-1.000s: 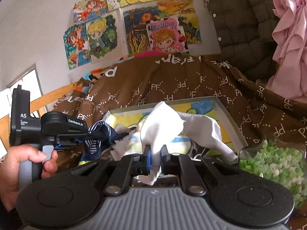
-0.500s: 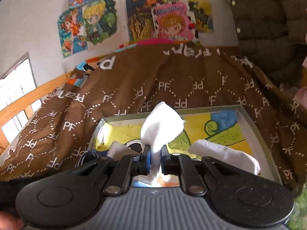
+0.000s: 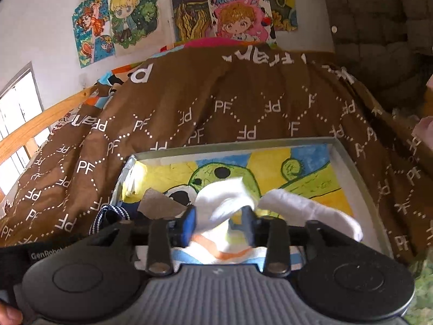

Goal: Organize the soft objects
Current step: 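Lower the held items into the tray and open both grippers, then lift both grippers away from the tray and look over the remaining items, then grasp the orange strap with the left gripper while the right gripper grasps the white wipe packet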

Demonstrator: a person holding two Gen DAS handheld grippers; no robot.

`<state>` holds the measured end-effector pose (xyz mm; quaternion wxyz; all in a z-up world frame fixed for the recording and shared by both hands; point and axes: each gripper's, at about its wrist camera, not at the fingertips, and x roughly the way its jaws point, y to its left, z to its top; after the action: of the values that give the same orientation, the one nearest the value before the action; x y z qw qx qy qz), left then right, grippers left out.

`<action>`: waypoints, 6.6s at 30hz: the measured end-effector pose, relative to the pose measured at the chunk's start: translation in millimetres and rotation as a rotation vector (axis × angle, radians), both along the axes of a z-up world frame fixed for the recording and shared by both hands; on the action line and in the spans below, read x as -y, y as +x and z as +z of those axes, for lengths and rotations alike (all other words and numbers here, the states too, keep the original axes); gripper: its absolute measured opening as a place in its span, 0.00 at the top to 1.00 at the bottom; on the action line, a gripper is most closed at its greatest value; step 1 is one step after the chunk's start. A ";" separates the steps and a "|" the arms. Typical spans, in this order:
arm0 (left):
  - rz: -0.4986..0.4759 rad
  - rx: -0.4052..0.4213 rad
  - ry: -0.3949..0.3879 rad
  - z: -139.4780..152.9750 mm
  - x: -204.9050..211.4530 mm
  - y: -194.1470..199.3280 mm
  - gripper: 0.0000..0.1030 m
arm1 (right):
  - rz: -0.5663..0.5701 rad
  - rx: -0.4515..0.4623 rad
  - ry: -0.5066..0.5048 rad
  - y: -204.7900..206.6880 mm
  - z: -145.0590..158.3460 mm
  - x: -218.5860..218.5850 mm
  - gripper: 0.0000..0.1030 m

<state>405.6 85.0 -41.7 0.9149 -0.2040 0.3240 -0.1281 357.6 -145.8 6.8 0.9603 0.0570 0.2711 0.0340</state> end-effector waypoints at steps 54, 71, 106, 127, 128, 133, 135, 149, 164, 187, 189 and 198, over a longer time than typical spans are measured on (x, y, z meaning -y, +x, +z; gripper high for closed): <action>-0.061 0.223 0.399 78.4 58.4 -317.5 0.01 | -0.039 0.025 -0.053 -309.5 17.9 67.9 0.00; -0.099 0.047 0.483 47.3 64.9 -293.3 0.01 | -0.074 -0.111 -0.032 -286.9 -5.5 74.4 0.00; -0.005 -0.007 0.333 58.1 25.5 -203.4 0.01 | -0.039 0.113 -0.012 -251.6 -6.7 42.2 0.00; -0.090 -0.092 0.238 -5.4 17.1 -157.2 0.01 | 0.052 0.043 -0.054 -179.9 -4.8 15.7 0.00; -0.090 -0.096 0.226 -8.3 16.7 -153.9 0.01 | 0.078 0.027 -0.054 -172.2 -5.3 13.9 0.00; -0.095 -0.156 0.124 -25.1 11.1 -138.6 0.01 | 0.162 -0.064 0.014 -132.4 -6.3 7.7 0.00; -0.102 -0.169 0.092 -28.4 8.2 -134.7 0.01 | 0.210 -0.128 0.050 -113.9 -6.4 3.3 0.00; -0.162 -0.124 0.255 -21.4 -6.4 -122.8 0.14 | 0.291 -0.358 0.215 -36.3 -22.8 -35.8 0.00; -0.330 0.003 0.365 -22.8 -8.2 -129.1 0.14 | 0.296 -0.463 0.240 -19.0 -41.2 -50.3 0.00; -0.495 0.153 0.401 -39.4 15.8 -131.2 0.58 | 0.263 -0.588 0.282 7.3 -59.0 -66.1 0.02; -0.503 0.151 0.394 -40.0 17.8 -130.9 0.61 | 0.250 -0.587 0.267 6.7 -60.1 -66.9 0.06; -0.453 0.100 0.309 -46.6 15.0 -118.6 0.61 | 0.216 -0.567 0.215 -0.1 -66.9 -67.9 0.21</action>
<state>287.1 70.0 -88.3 0.8981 0.0223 0.3317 -0.2880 357.4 -77.9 -60.1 0.8259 0.1362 0.5271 0.1468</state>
